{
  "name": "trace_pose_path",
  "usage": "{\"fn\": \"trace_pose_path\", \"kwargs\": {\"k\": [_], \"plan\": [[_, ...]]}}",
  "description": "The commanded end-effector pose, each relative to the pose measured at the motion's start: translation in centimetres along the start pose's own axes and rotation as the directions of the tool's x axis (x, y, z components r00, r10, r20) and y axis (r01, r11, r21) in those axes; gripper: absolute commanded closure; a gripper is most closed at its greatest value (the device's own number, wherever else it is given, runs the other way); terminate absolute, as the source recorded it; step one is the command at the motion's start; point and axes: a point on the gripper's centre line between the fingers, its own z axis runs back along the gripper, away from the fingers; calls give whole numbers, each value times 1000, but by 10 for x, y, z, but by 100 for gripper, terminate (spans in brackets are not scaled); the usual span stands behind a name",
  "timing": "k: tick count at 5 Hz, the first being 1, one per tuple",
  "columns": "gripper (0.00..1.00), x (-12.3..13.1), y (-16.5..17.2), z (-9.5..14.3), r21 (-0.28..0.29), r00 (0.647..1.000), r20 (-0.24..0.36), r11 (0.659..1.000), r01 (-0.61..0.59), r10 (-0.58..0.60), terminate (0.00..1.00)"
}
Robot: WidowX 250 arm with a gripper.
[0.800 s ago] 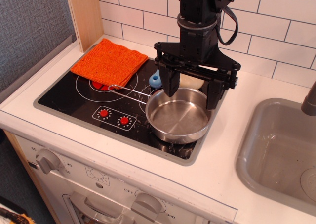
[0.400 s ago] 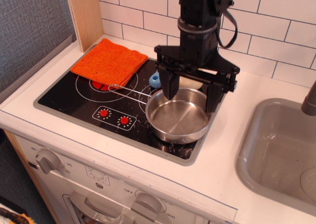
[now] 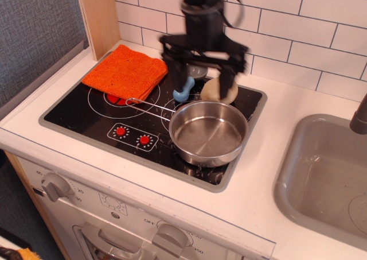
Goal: Place the orange napkin on the front center.
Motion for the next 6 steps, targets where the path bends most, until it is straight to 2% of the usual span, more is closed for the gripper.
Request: {"fn": "trace_pose_path", "kwargs": {"k": [1, 3, 4, 6], "plan": [[0, 38, 76, -7, 130, 996, 3, 987, 91, -92, 0], [0, 60, 111, -31, 84, 998, 4, 994, 63, -64, 0], [0, 66, 122, -36, 68, 997, 4, 995, 70, -71, 0], [0, 70, 126, -44, 39, 991, -35, 990, 133, -132, 0]]}}
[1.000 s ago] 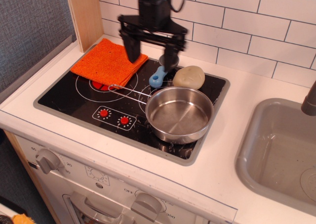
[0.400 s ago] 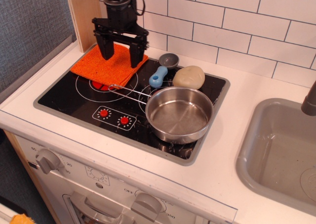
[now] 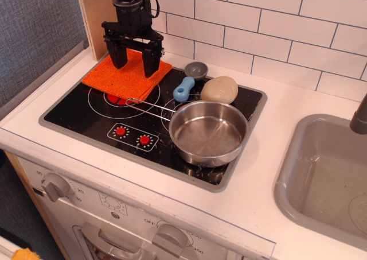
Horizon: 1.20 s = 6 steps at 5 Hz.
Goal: Place the orange napkin on the front center.
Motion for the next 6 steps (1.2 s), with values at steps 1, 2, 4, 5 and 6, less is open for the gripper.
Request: {"fn": "trace_pose_path", "kwargs": {"k": [1, 2, 4, 5, 6], "plan": [[0, 3, 1, 3, -1, 1000, 5, 1000, 21, -21, 0], [0, -5, -4, -8, 5, 999, -19, 1000, 29, -29, 0], [0, -38, -15, -8, -7, 998, -56, 1000, 0, -1, 0], [0, -63, -25, 0, 1, 998, -59, 1000, -19, 19, 0], [0, -89, -24, 7, 9, 995, -69, 997, -73, 73, 0]]}}
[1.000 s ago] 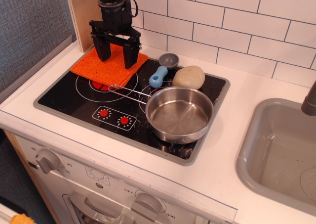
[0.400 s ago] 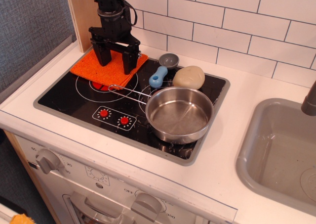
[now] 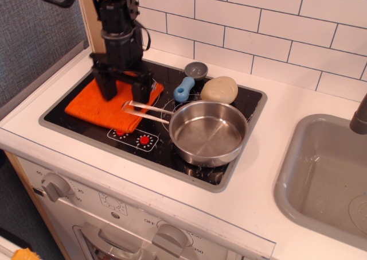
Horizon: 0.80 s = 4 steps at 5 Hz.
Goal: Place the orange napkin on the front center.
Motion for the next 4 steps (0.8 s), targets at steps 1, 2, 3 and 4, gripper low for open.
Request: {"fn": "trace_pose_path", "kwargs": {"k": [1, 2, 3, 4], "plan": [[0, -40, 10, 21, 0, 993, 29, 994, -112, 112, 0], [0, -41, 17, 23, -25, 991, 38, 991, -128, 129, 0], [0, -35, 11, 49, 8, 992, 107, 997, -71, 70, 0], [0, -28, -5, 75, 55, 985, 170, 998, 19, -28, 0]]}}
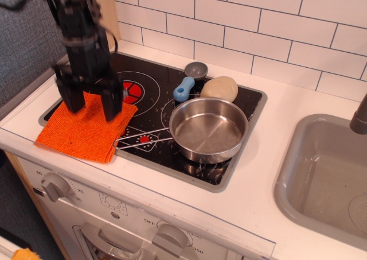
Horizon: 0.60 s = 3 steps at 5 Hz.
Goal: Place the orange napkin on the front center.
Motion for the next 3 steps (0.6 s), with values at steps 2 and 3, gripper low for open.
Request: {"fn": "trace_pose_path", "kwargs": {"k": [2, 3], "plan": [[0, 16, -36, 53, 55, 988, 106, 993, 109, -114, 0], [0, 16, -36, 53, 55, 988, 106, 993, 109, -114, 0]]}}
